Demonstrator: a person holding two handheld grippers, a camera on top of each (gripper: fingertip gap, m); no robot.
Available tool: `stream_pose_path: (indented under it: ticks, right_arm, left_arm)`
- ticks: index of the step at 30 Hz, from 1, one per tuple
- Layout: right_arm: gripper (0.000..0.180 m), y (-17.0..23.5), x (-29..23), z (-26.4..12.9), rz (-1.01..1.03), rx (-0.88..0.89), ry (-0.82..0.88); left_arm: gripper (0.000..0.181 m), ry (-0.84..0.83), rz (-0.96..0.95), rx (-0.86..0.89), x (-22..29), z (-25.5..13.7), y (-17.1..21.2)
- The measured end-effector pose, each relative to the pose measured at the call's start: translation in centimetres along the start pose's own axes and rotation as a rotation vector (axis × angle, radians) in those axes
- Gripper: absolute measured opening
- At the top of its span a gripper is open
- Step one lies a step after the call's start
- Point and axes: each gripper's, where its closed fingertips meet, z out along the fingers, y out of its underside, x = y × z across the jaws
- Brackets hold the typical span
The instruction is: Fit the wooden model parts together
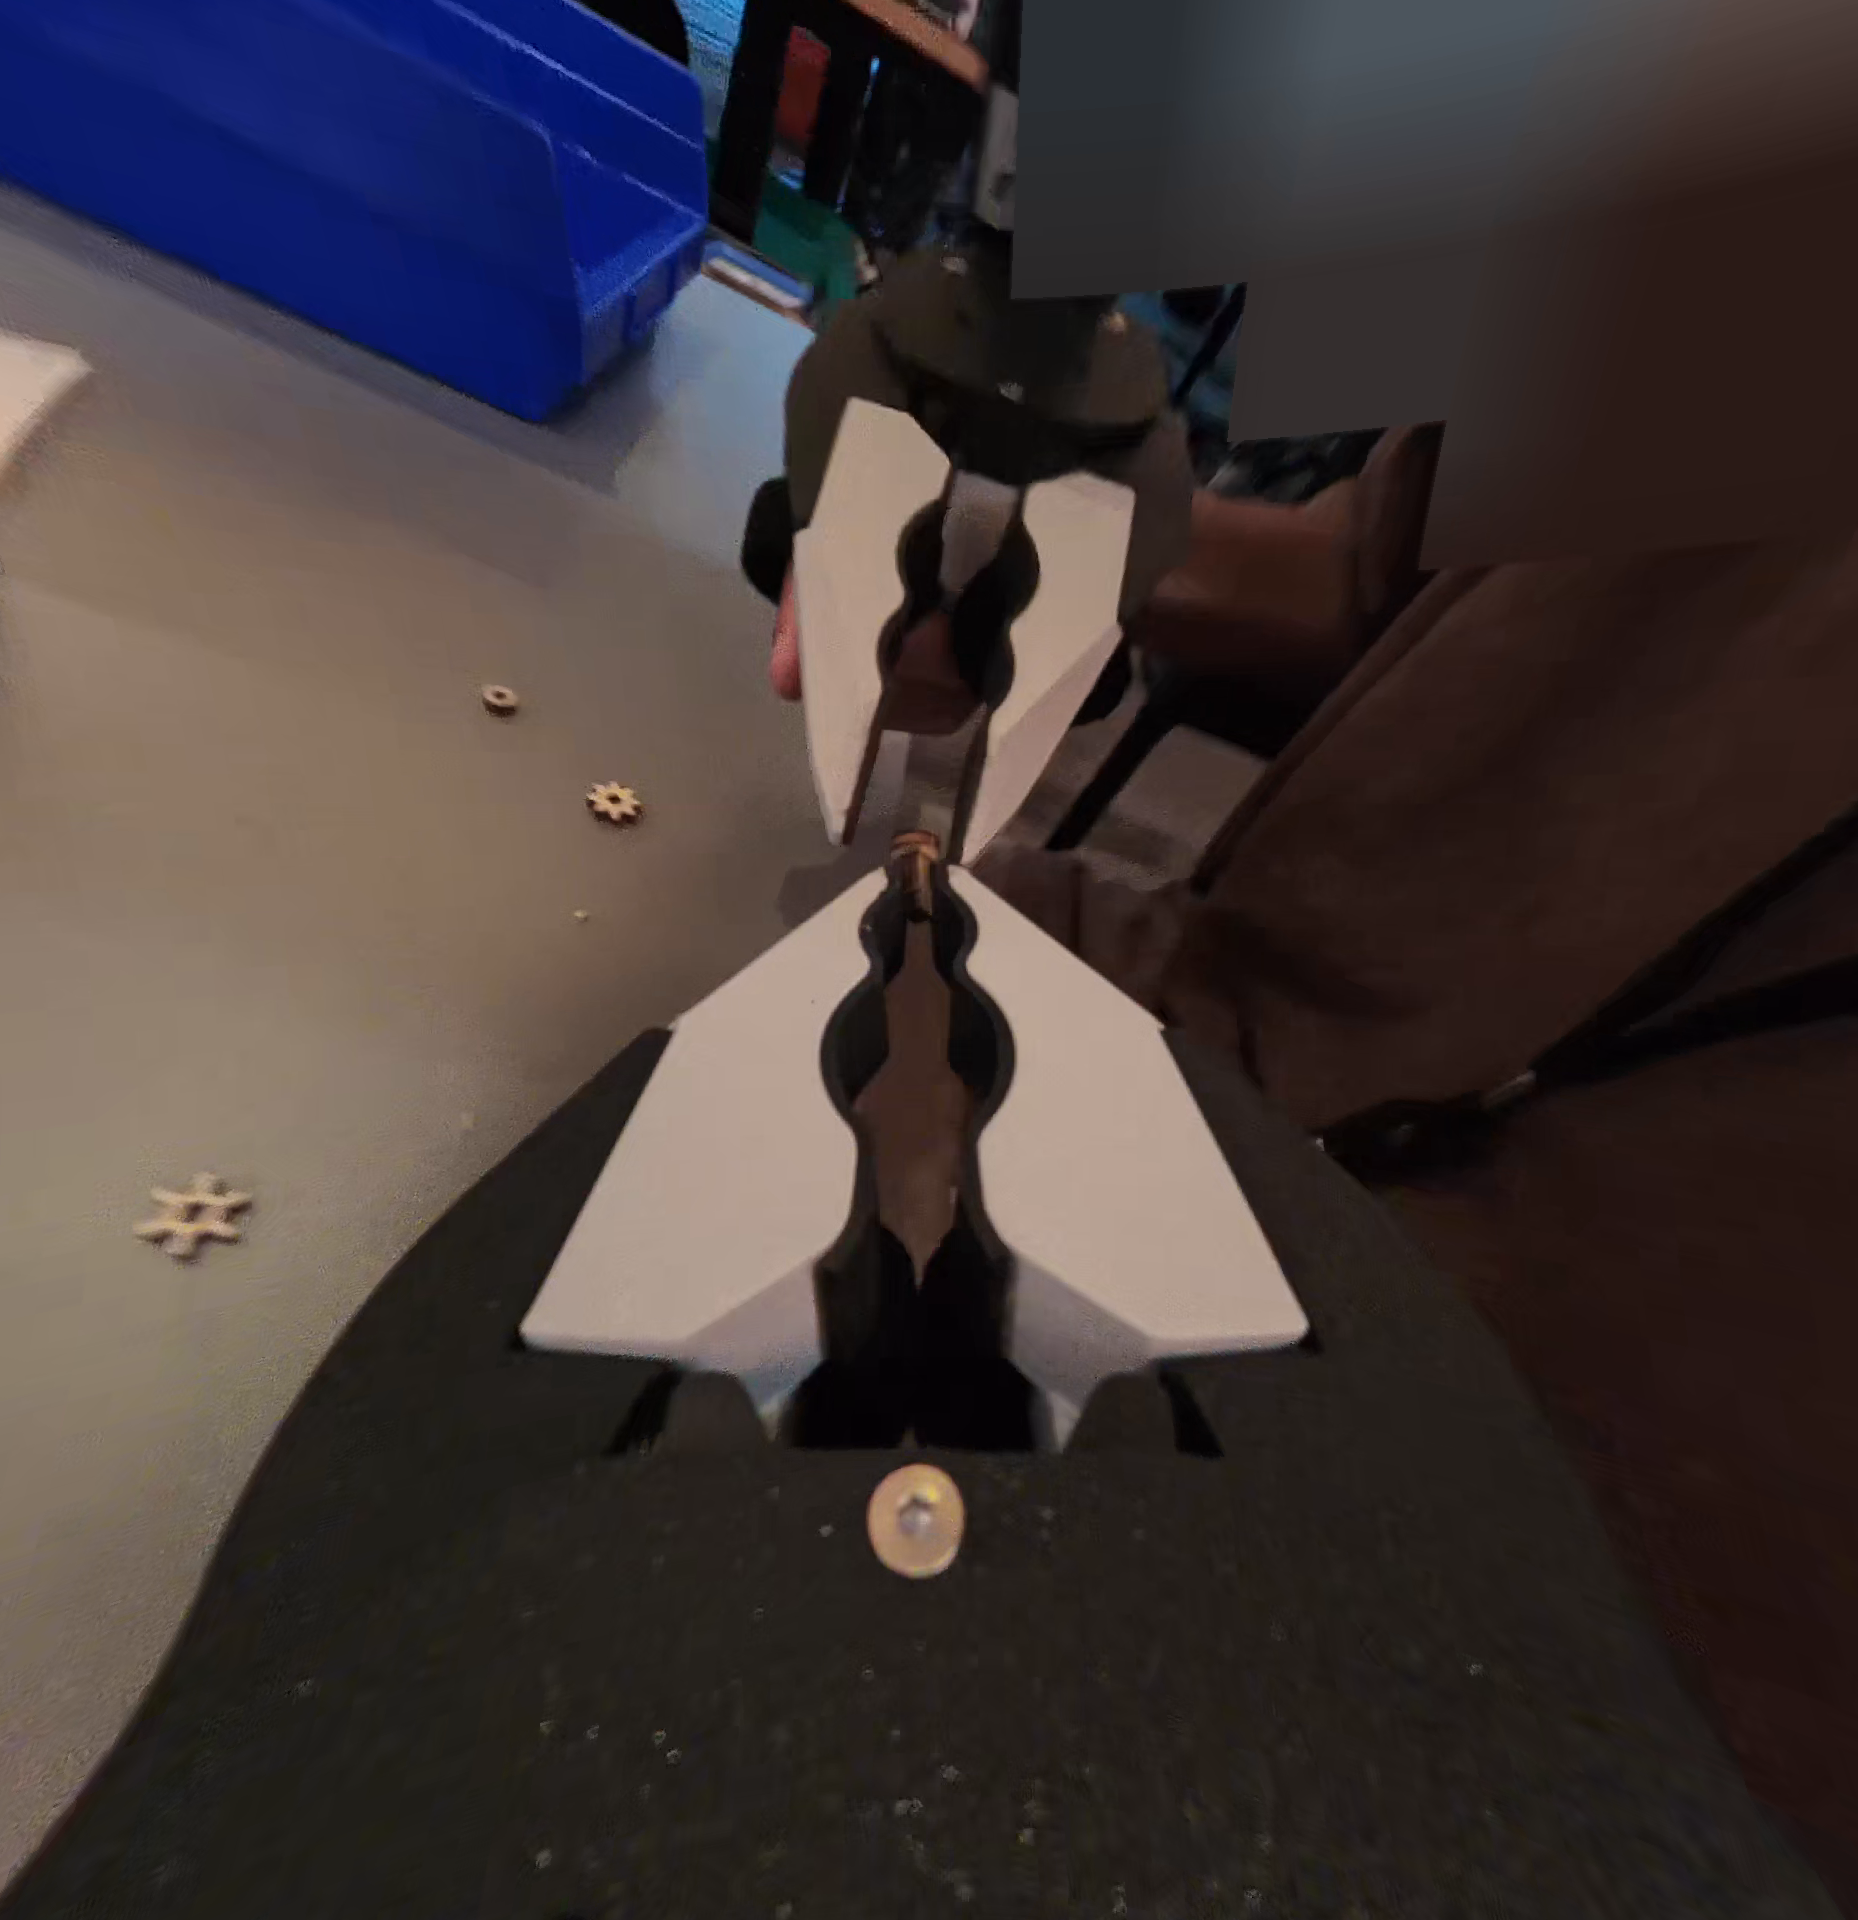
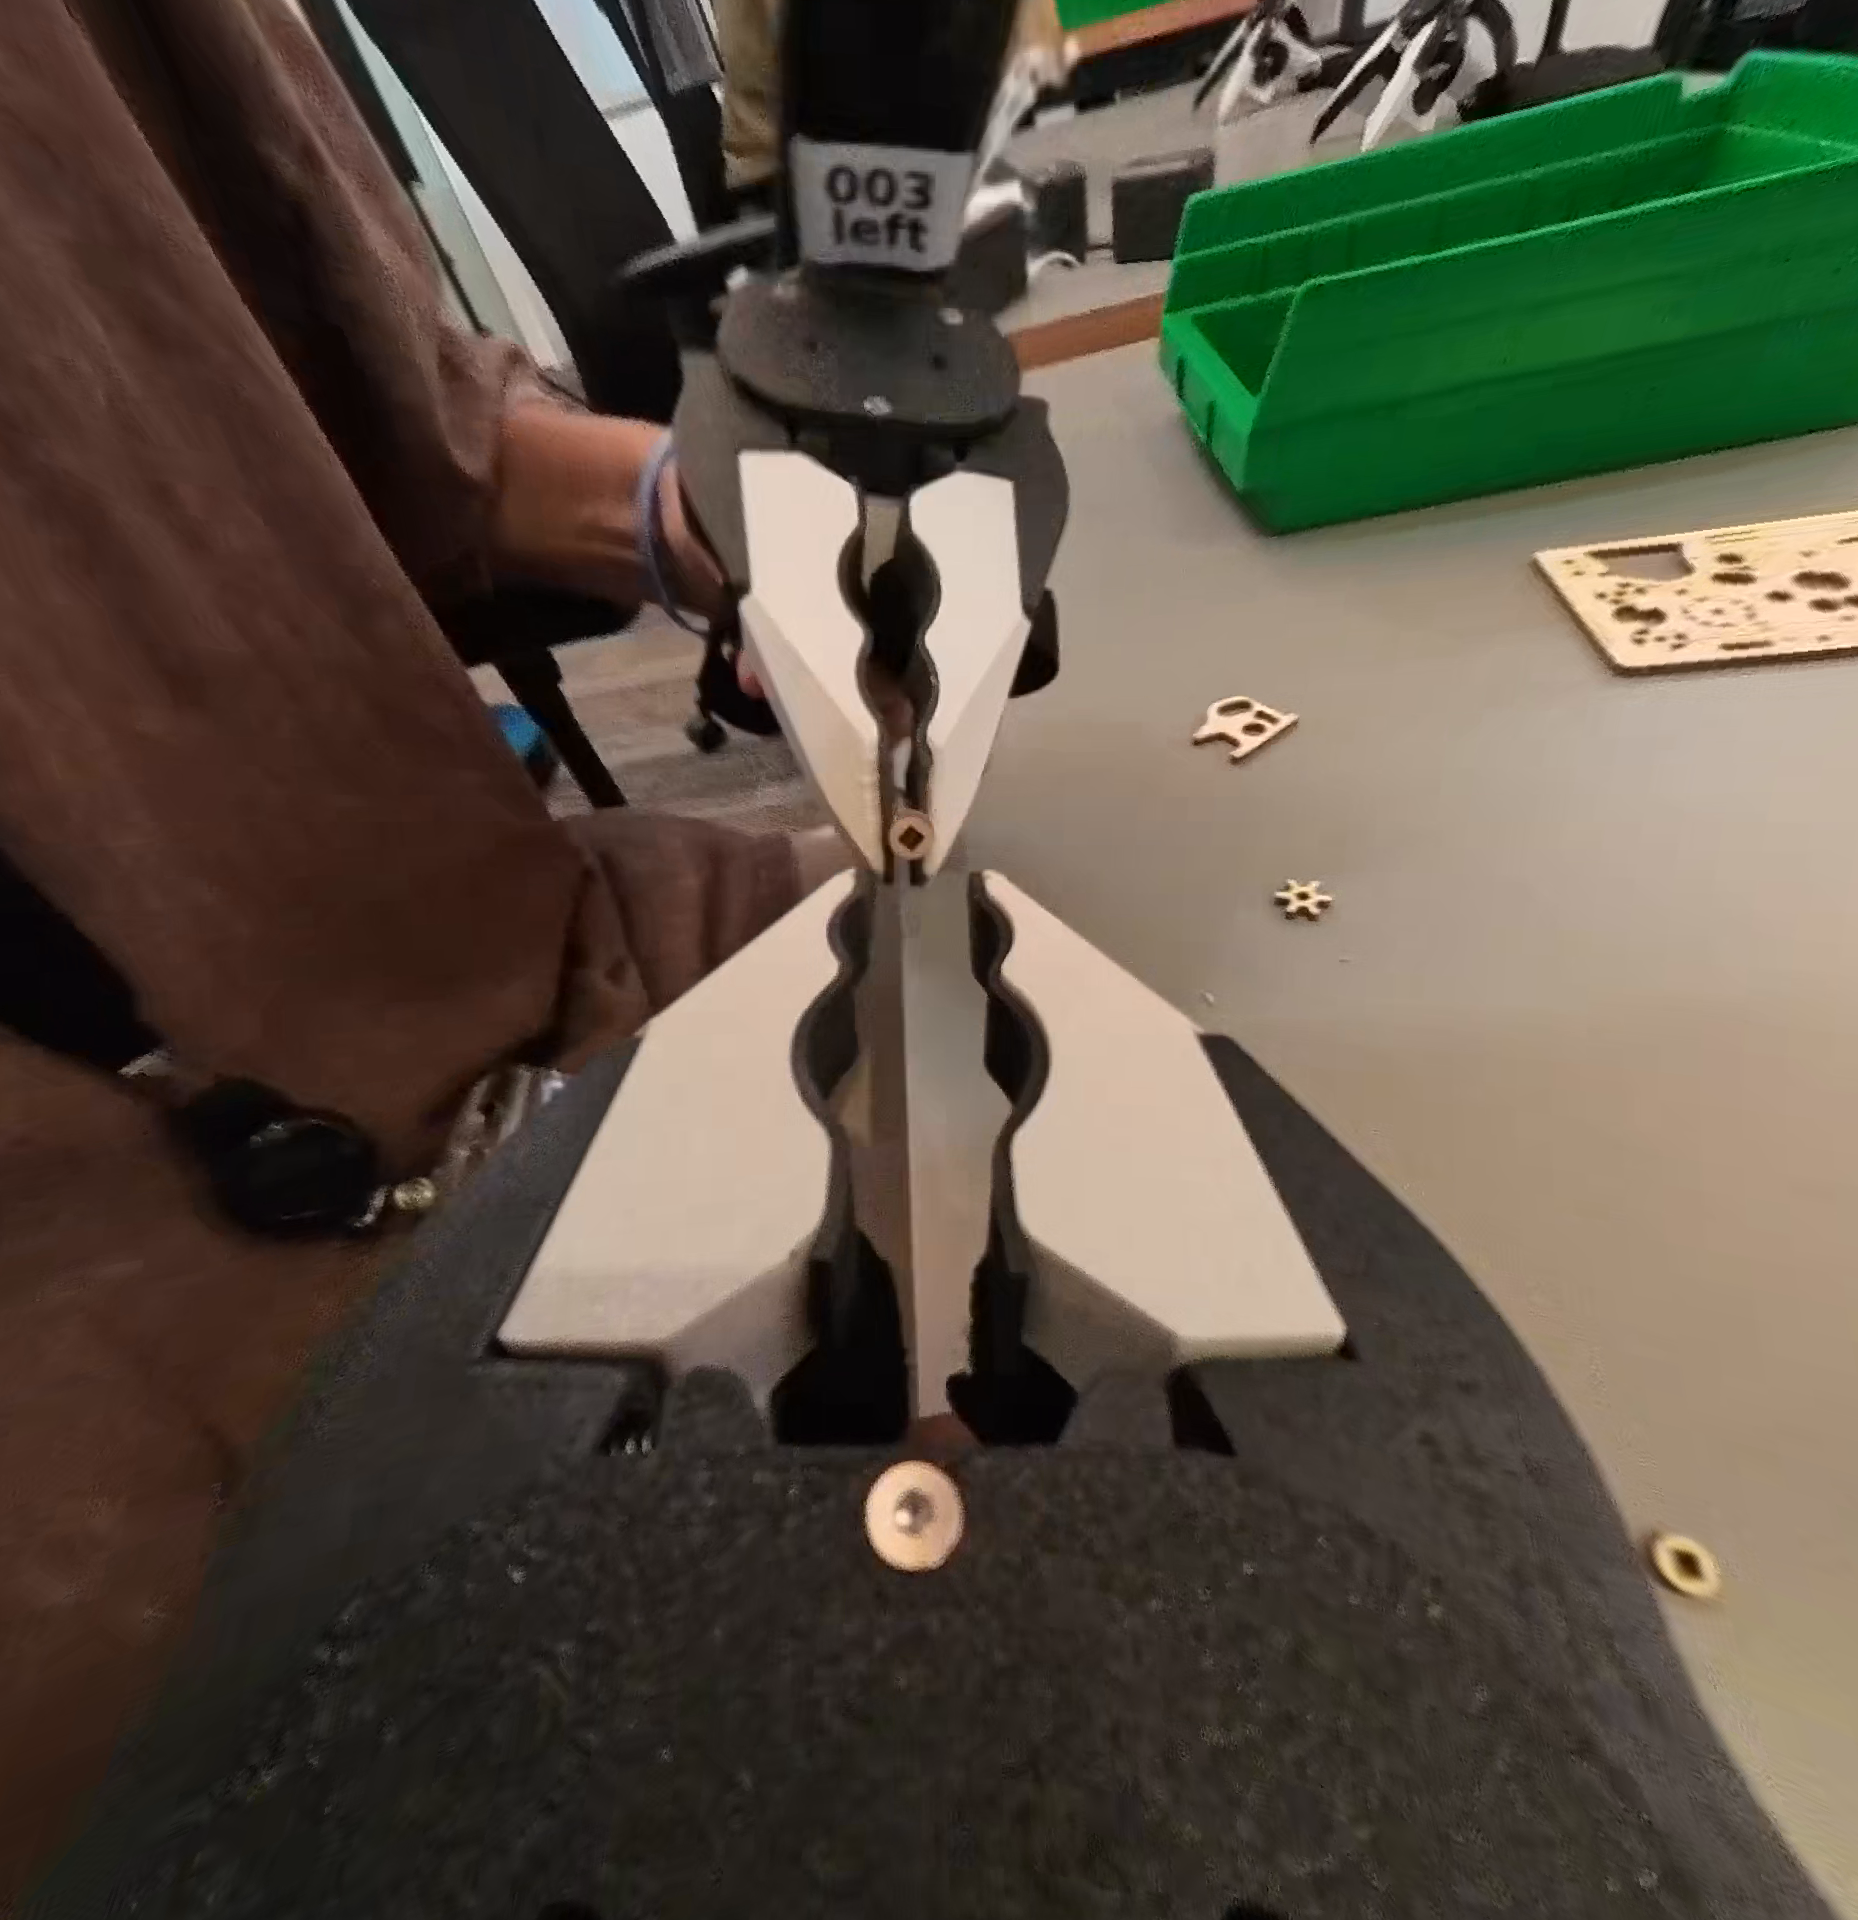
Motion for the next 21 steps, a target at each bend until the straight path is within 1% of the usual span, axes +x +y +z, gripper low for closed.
stream_pose_path:
  ticks: [2,4,9,11,16,19,21]
  right_arm:
    - [0.016,-0.4,-0.1,-0.1,0.021,0.029,-0.010]
    - [0.015,-0.8,-0.2,-0.2,0.034,0.047,-0.021]
    - [0.013,-1.1,-0.8,0.2,0.063,0.065,-0.054]
    - [0.008,-1.0,-0.7,0.4,0.062,0.059,-0.046]
    - [0.007,-1.3,-0.4,0.3,0.056,0.069,-0.010]
    - [0.007,-1.6,-0.1,0.1,0.145,0.099,-0.031]
    - [0.007,-2.0,0.2,-0.1,0.230,0.139,-0.058]
  left_arm:
    - [0.002,-0.073,0.151,-0.016,0.0,-0.1,-0.1]
    - [0.002,-0.128,0.261,-0.031,0.1,-0.2,-0.2]
    - [0.002,-0.237,0.456,-0.094,-0.3,0.0,0.2]
    - [0.002,-0.239,0.483,-0.094,0.0,0.1,0.2]
    - [0.002,-0.265,0.463,-0.077,-0.3,0.1,-0.2]
    - [0.002,-0.276,0.445,-0.049,-0.5,0.1,-0.7]
    - [0.003,-0.299,0.468,-0.034,-0.7,-0.2,-1.0]
